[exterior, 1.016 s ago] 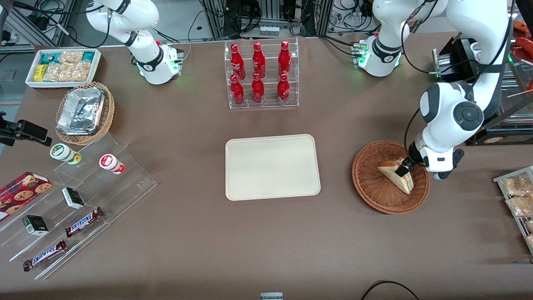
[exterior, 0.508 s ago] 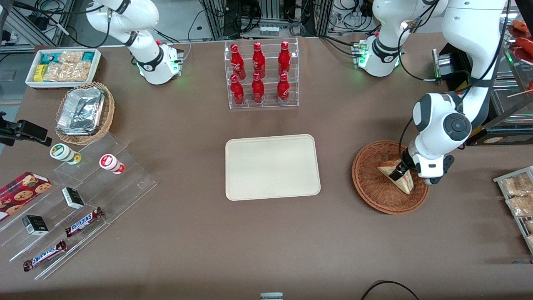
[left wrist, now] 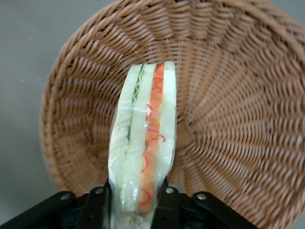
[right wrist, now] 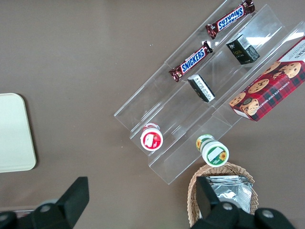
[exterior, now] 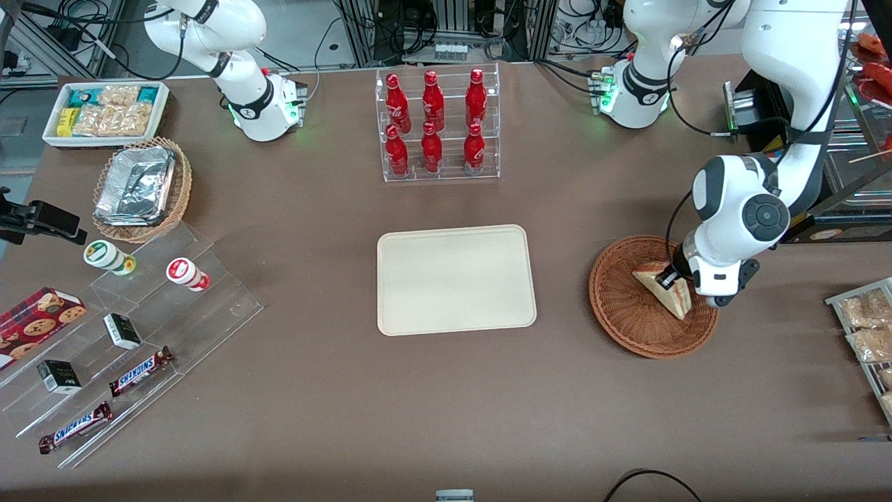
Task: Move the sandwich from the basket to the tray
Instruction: 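Lift the sandwich out of the basket and carry it toward the tray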
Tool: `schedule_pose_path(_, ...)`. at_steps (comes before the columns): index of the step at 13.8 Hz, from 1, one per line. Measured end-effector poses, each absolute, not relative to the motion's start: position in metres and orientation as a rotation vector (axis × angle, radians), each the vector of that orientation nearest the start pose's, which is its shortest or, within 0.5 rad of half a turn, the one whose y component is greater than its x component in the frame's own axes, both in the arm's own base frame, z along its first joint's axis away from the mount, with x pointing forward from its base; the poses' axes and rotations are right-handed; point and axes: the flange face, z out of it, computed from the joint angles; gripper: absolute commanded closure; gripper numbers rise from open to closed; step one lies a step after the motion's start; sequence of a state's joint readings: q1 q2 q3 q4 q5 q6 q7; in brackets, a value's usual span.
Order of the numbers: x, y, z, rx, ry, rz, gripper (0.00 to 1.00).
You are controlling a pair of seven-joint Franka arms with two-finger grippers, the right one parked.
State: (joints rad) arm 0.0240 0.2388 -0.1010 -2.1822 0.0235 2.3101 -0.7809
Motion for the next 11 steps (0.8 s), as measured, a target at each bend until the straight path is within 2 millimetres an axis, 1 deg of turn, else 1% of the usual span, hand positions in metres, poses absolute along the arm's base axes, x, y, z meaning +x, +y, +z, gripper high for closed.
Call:
schedule_pose_path(2, 0.555, -0.044, 0.306, -2.932, -0.954, 0.204, 1.00)
schedule_pose_path(4, 0.569, -0.062, 0.345, -2.946, -0.889, 0.217, 1.00)
schedule_pose_path(5, 0.574, -0.075, 0.359, -2.956, -0.854, 0.217, 1.00)
schedule_pose_path(6, 0.577, -0.091, 0.367, -2.968, -0.810, 0.216, 1.00)
schedule_pose_path(7, 0.577, -0.111, 0.369, -2.981, -0.761, 0.212, 1.00)
schedule_pose_path(11, 0.582, -0.201, 0.363, -3.040, -0.551, 0.192, 1.00)
